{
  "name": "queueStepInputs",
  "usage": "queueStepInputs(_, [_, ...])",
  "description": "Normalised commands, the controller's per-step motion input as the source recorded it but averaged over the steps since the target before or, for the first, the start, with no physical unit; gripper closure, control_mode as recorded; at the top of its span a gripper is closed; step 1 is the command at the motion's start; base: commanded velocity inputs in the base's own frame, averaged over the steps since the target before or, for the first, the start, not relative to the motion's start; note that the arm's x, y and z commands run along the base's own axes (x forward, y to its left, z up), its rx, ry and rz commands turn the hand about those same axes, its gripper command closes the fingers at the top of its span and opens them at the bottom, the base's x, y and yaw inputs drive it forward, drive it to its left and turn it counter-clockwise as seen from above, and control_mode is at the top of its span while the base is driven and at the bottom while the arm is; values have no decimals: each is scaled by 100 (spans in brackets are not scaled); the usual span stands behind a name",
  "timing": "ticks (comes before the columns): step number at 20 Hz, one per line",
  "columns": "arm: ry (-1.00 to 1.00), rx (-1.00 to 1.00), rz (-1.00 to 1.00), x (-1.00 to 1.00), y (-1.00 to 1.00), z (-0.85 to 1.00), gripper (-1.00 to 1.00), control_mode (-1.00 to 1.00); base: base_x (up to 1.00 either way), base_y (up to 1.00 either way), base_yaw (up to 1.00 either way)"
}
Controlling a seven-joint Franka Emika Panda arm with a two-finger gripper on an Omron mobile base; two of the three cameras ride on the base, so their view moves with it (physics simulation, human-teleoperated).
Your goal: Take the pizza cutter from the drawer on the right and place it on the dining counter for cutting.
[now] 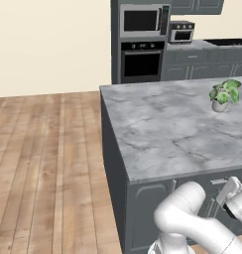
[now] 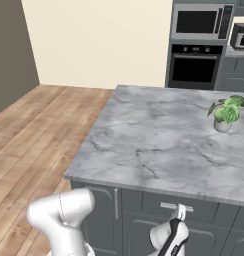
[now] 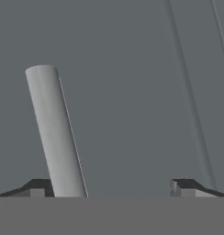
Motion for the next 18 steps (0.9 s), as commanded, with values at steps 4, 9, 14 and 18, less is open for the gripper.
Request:
queueStepInputs(4, [-5, 1, 1, 27, -11, -14, -100, -100, 0, 0, 0])
queueStepInputs(9, [-5, 1, 1, 29, -8, -14, -100, -100, 0, 0, 0])
queueStepInputs(14, [-3, 0, 0, 22, 0, -10, 100, -100, 0, 0, 0])
queueStepInputs(18, [0, 0, 0, 0, 0, 0, 100, -100, 0, 0, 0])
